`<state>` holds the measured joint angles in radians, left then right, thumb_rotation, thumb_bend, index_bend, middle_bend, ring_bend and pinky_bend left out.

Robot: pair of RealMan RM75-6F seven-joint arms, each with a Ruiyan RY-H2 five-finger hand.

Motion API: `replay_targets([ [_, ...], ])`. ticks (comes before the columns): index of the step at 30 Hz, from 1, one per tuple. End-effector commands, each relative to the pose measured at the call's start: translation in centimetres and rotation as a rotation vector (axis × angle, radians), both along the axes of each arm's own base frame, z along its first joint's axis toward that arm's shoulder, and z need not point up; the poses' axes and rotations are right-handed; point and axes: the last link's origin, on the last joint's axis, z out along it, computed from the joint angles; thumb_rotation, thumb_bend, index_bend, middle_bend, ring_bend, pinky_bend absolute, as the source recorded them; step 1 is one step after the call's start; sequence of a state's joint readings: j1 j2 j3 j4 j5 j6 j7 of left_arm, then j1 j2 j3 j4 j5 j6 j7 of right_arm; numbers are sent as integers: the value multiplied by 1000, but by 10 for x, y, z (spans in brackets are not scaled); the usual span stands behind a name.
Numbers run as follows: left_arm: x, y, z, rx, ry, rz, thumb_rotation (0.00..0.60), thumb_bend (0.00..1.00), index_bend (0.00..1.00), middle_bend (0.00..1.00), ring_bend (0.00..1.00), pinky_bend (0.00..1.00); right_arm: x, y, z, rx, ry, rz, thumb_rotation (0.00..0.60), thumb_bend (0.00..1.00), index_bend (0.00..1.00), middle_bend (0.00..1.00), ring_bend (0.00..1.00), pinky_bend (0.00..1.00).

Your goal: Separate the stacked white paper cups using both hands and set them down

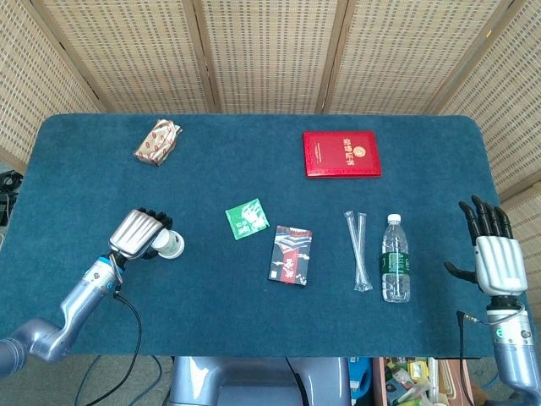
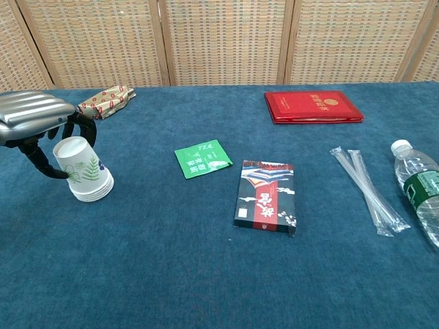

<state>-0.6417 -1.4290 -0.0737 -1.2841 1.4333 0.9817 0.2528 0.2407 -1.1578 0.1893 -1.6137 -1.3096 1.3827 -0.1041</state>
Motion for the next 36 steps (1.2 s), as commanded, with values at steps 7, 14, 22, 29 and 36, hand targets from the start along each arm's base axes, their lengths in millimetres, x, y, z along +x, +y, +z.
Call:
replay_targets([
  [7, 3, 8, 13, 37, -191, 66, 600, 169, 477, 472, 504, 514, -1, -1, -1, 10, -1, -1, 600, 0, 0, 0, 0, 0],
  [14, 19, 19, 26, -3, -749, 251, 600, 169, 477, 471, 504, 515, 2, -5, -2, 3, -34, 46, 600, 0, 48, 0, 0, 0],
  [22, 51, 43, 7, -231, -1126, 452, 600, 169, 478, 471, 504, 514, 10, -16, -9, -25, -86, 295, 600, 0, 188, 69, 0, 0],
  [29, 103, 64, -23, -416, -1259, 527, 600, 169, 478, 471, 504, 514, 25, -32, -12, 37, -36, 487, 600, 42, 266, 131, 0, 0],
  [36, 145, 67, -57, -560, -1356, 597, 600, 169, 478, 471, 504, 514, 49, -48, -17, 98, -3, 664, 600, 108, 328, 171, 3, 0],
])
